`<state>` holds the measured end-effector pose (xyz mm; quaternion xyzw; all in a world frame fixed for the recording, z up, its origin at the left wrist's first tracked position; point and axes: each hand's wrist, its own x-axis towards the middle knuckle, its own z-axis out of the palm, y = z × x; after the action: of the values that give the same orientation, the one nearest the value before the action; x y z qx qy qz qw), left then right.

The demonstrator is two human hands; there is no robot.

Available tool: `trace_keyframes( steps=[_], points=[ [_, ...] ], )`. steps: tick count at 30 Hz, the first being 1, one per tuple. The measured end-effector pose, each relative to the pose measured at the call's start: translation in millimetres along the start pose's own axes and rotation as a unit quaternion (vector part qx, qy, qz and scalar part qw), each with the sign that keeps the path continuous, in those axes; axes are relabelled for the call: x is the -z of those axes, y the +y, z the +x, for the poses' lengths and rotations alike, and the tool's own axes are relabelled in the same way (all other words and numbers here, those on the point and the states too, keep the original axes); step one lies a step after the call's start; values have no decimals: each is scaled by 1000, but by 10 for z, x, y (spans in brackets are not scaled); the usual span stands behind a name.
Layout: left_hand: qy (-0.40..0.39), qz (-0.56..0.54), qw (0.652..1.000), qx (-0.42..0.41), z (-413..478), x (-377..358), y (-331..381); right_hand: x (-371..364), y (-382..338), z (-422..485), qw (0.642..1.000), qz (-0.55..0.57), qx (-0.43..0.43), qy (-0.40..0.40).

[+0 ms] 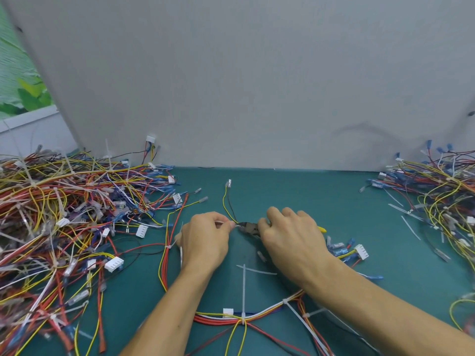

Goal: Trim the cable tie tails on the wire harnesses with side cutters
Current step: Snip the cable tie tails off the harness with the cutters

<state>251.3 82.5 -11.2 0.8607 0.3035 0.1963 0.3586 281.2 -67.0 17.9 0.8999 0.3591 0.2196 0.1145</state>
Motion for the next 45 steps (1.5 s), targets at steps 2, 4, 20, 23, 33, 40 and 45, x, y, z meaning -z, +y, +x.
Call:
trace_keyframes(
  steps=[2, 4, 20, 23, 33, 40, 45],
  points=[
    [1, 2, 1000, 1, 3, 2, -6, 20, -19, -9, 1000, -9, 6, -12],
    [0, 3, 1000, -1, 4, 6, -11, 8, -28, -14, 1000, -23, 12, -7],
    [6, 2, 1000, -2, -6, 11, 17, -7, 40, 81, 991, 23, 78, -110],
    [7, -11, 1000, -5, 0, 6, 16, -29, 54, 97, 989, 45, 80, -119],
    [-37, -349, 936, -32, -29, 100, 137, 22, 445, 8, 969, 219, -110, -44],
    [-253, 4, 932, -258, -298, 280, 210, 118, 575, -333, 942, 286, -165, -53],
    [-297, 174, 861, -373, -429, 282, 247, 65, 563, -529, 923, 325, -199, -56]
  ],
)
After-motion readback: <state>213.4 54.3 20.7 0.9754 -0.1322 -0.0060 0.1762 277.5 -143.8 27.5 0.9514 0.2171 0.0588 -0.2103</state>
